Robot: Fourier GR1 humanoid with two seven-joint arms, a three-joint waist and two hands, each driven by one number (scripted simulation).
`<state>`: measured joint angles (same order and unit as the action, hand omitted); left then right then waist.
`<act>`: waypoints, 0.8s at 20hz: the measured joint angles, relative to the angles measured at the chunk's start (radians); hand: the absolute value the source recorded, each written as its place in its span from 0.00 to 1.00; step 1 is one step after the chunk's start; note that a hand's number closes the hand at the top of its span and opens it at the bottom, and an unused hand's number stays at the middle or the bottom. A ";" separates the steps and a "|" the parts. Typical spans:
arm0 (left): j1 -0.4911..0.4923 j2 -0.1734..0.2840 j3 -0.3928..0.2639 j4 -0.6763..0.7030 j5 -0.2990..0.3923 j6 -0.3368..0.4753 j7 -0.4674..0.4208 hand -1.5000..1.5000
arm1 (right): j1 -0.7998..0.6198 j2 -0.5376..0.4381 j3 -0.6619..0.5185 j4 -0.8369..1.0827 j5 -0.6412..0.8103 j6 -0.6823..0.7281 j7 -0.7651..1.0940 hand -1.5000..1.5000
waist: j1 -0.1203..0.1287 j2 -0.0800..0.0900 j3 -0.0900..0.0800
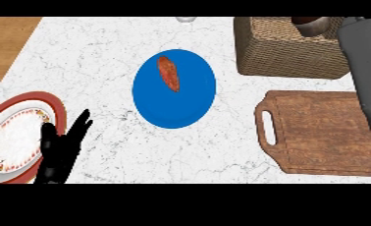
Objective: Pick the cupcake from the cutting board and place it in the basket
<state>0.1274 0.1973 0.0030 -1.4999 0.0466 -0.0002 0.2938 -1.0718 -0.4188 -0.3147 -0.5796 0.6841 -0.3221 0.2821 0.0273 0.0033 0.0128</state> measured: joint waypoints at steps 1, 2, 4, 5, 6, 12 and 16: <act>0.003 -0.001 0.001 -0.002 -0.001 -0.001 -0.006 0.50 | 0.000 -0.002 0.005 0.011 0.006 -0.003 -0.013 0.00 | -0.001 -0.001 0.000; 0.004 -0.002 0.000 0.004 -0.006 -0.001 -0.018 0.50 | -0.001 -0.012 0.007 0.025 0.010 -0.004 -0.030 0.00 | 0.000 -0.001 0.000; 0.005 0.002 0.006 0.003 -0.001 -0.010 -0.018 0.50 | 0.002 -0.034 0.004 0.044 0.008 0.001 -0.066 0.00 | -0.002 -0.002 0.000; 0.004 0.001 0.008 0.009 -0.004 -0.010 -0.021 0.50 | 0.010 -0.036 0.003 0.036 0.002 0.001 -0.077 0.00 | -0.005 -0.004 0.001; 0.004 0.002 0.009 0.012 -0.004 -0.013 -0.025 0.50 | 0.005 -0.042 0.001 0.041 -0.001 0.003 -0.085 0.00 | -0.005 -0.005 0.001; 0.009 0.001 0.023 0.009 -0.002 -0.017 -0.022 0.50 | 0.005 -0.081 -0.053 0.026 -0.060 -0.009 -0.121 0.00 | -0.012 -0.008 0.001; 0.012 -0.009 0.022 0.007 -0.014 -0.004 -0.026 0.50 | 0.009 -0.127 -0.101 0.017 -0.107 -0.001 -0.111 0.00 | -0.017 -0.010 0.000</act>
<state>0.1398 0.1885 0.0253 -1.4925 0.0321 -0.0047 0.2682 -1.0628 -0.5460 -0.4154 -0.5631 0.5766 -0.3227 0.1711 0.0108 -0.0064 0.0133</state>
